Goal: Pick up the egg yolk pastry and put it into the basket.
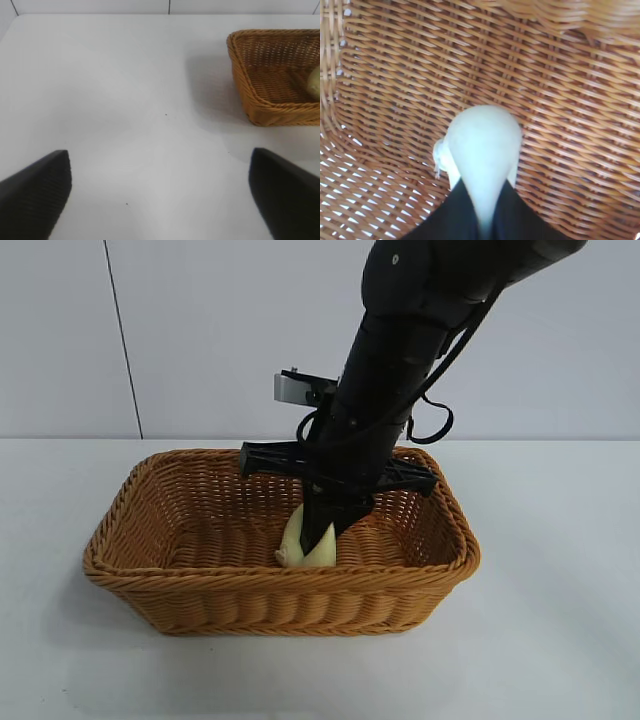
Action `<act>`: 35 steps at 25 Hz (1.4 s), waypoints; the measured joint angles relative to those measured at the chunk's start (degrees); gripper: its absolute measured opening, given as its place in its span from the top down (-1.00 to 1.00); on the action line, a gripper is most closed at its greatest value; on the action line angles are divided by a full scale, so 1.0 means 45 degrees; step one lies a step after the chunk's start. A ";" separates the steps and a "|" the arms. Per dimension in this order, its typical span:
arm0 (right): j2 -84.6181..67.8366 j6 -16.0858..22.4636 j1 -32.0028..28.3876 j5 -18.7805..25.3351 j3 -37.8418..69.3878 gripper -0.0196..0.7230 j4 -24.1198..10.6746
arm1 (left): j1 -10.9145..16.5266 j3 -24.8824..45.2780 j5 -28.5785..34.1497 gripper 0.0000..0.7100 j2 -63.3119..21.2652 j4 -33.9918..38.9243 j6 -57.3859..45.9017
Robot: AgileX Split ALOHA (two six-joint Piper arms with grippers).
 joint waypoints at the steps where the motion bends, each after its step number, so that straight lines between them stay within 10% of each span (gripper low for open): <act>1: 0.0000 0.0000 0.0000 0.0011 0.0000 0.51 0.0000 | 0.0000 0.0000 0.0000 -0.95 0.0000 0.0000 0.0000; 5: -0.0063 -0.0203 0.0000 0.0024 0.0000 -0.49 0.0023 | 0.0000 0.0000 0.0000 -0.95 0.0000 0.0000 0.0000; 8: -0.0533 -0.0435 0.0000 0.0024 0.0000 -0.73 -0.0014 | 0.0000 0.0000 0.0000 -0.95 0.0000 0.0000 0.0000; 13: -0.1423 -0.0351 0.0000 0.0988 -0.1244 -0.79 -0.1095 | 0.0000 0.0000 0.0000 -0.95 0.0000 0.0000 0.0000; 21: -0.1589 0.1039 -0.0166 0.4247 -0.4582 -0.79 -0.4892 | 0.0000 0.0000 -0.0012 -0.95 0.0000 0.0000 0.0000; 35: -0.1619 0.0929 -0.4958 0.5051 -0.4759 -0.79 -0.5224 | 0.0000 0.0000 -0.0012 -0.95 0.0000 0.0000 0.0000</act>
